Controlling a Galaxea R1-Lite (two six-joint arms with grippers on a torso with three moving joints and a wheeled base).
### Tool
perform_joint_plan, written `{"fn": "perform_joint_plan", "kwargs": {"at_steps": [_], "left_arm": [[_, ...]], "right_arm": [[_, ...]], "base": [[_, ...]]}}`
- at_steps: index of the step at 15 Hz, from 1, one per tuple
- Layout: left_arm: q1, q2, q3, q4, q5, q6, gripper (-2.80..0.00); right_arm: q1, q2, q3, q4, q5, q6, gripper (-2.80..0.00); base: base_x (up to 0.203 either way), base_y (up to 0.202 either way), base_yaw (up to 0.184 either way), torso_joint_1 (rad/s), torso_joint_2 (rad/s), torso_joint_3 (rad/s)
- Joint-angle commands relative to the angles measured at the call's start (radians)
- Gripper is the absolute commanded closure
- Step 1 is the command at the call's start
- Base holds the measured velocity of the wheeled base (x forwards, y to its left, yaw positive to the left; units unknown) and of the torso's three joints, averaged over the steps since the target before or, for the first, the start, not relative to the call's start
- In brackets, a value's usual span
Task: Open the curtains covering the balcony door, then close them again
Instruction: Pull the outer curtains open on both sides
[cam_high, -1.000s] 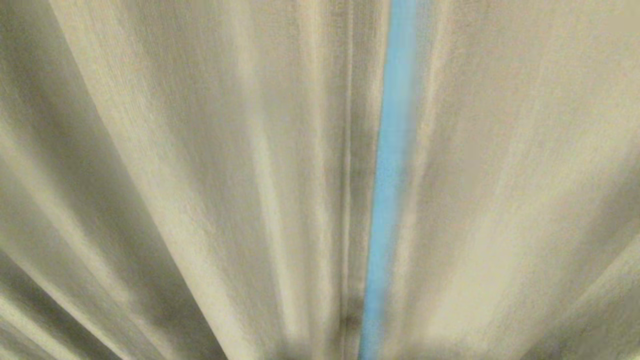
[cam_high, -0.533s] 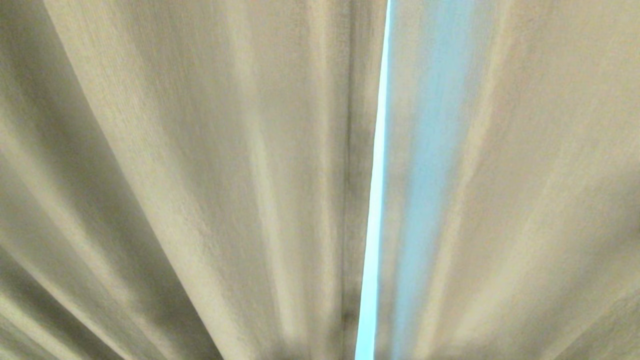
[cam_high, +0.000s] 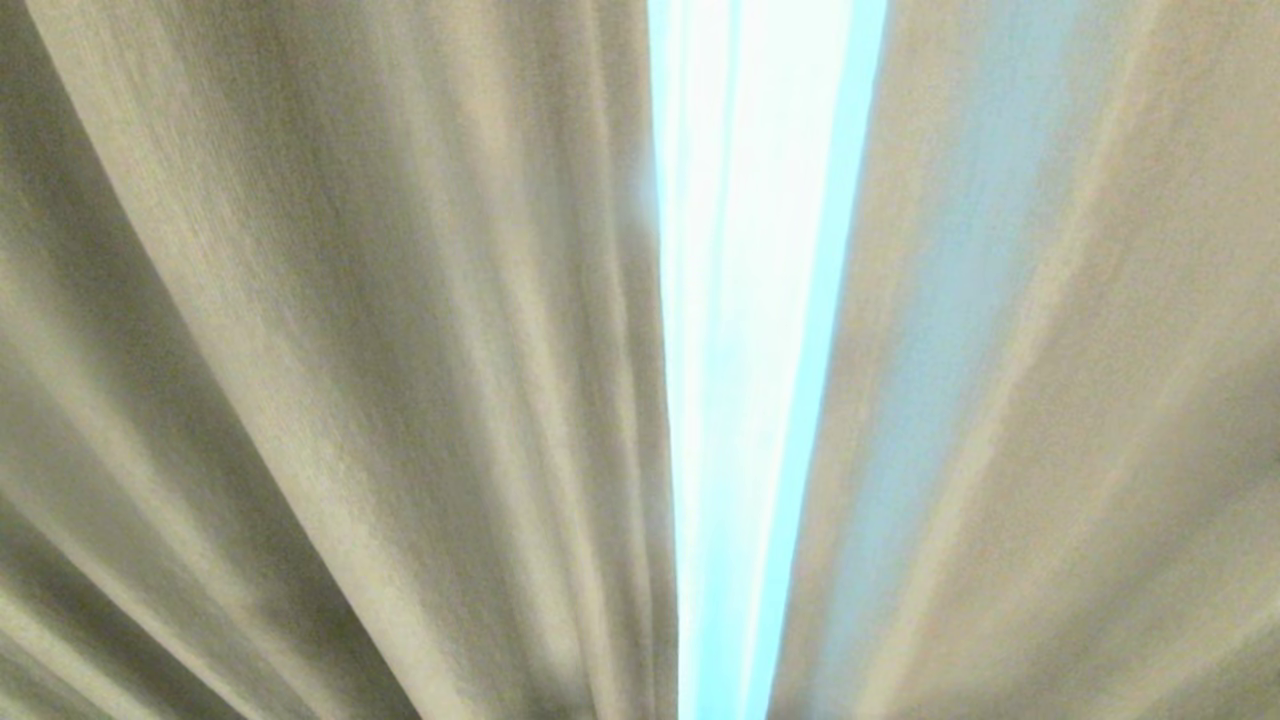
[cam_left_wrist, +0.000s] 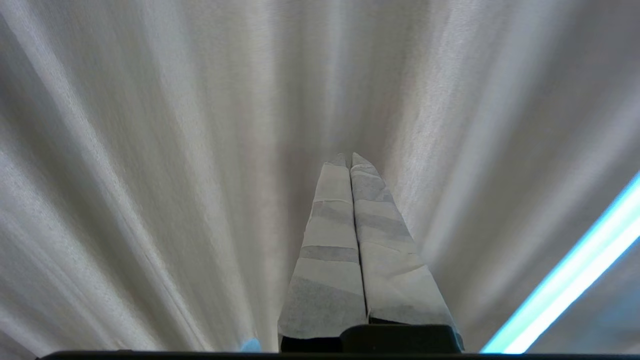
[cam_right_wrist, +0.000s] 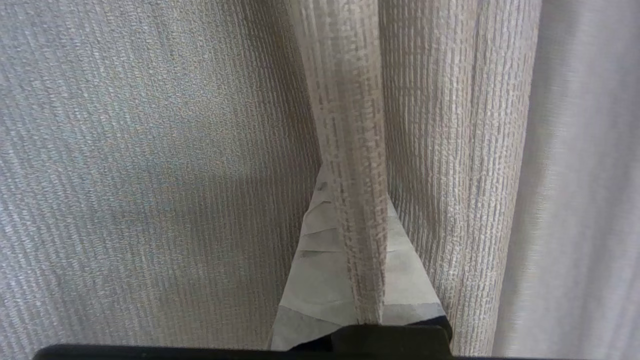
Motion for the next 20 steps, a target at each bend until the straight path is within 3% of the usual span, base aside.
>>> {"fn": "perform_joint_plan", "kwargs": {"at_steps": [1,8,13,20], "left_arm": [[0.000,0.000,0.000,0.000,0.001,-0.001,0.00],[0.000,0.000,0.000,0.000,0.001,-0.001,0.00],[0.000,0.000,0.000,0.000,0.001,-0.001,0.00],[0.000,0.000,0.000,0.000,0.001,-0.001,0.00]], "right_arm": [[-0.010,0.037,-0.019,-0.004,0.003,0.001,0.00],[-0.005,-0.002,0.009,-0.004,0.047,0.002,0.00],[0.010,-0.116,0.115,-0.005,0.180,0.049,0.00],[0.116,-0.279,0.233,-0.006,0.259,0.099,0.00]], "base": [[0.000,0.000,0.000,0.000,0.00,0.000],[0.000,0.000,0.000,0.000,0.00,0.000],[0.000,0.000,0.000,0.000,0.00,0.000],[0.000,0.000,0.000,0.000,0.00,0.000]]}}
